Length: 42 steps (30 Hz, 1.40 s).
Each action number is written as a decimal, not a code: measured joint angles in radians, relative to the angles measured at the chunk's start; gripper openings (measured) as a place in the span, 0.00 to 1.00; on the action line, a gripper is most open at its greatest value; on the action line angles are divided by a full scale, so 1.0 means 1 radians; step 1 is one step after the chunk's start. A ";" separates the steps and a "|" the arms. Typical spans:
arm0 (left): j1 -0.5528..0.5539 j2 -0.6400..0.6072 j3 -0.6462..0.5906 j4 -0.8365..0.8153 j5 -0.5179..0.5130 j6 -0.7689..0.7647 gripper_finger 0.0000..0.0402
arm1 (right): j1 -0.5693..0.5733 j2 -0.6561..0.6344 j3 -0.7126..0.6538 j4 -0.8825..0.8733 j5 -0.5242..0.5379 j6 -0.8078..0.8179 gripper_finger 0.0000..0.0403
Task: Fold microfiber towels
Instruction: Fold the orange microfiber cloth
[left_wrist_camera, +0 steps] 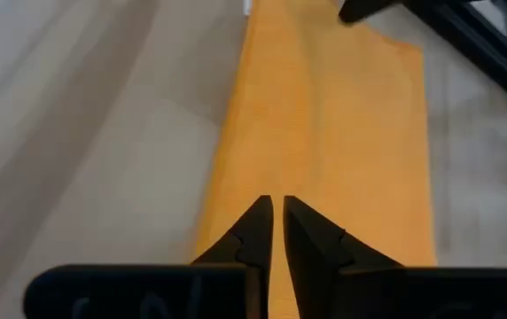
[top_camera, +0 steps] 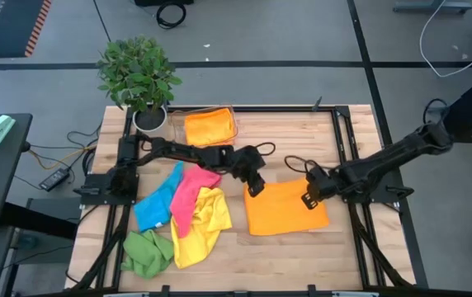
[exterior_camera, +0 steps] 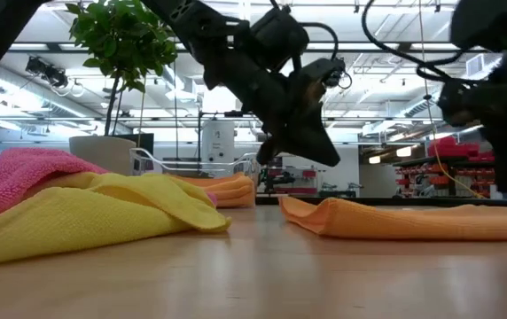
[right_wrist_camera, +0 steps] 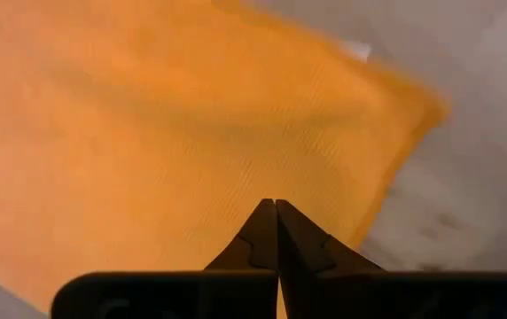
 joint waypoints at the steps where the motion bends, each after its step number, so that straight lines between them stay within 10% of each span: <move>1: 0.001 0.002 -0.001 -0.004 0.000 0.005 0.08 | -0.014 -0.001 0.019 -0.016 0.005 -0.025 0.00; 23: -0.099 0.109 0.005 -0.100 -0.066 0.023 0.02 | -0.139 0.141 -0.056 0.225 0.009 -0.194 0.00; 34: -0.131 0.063 0.010 -0.163 -0.008 -0.017 0.08 | -0.379 0.156 -0.063 0.422 0.178 -0.698 0.00; 42: -0.108 -0.088 0.022 -0.271 -0.033 0.169 0.02 | -0.490 0.135 0.181 0.326 0.049 -0.966 0.00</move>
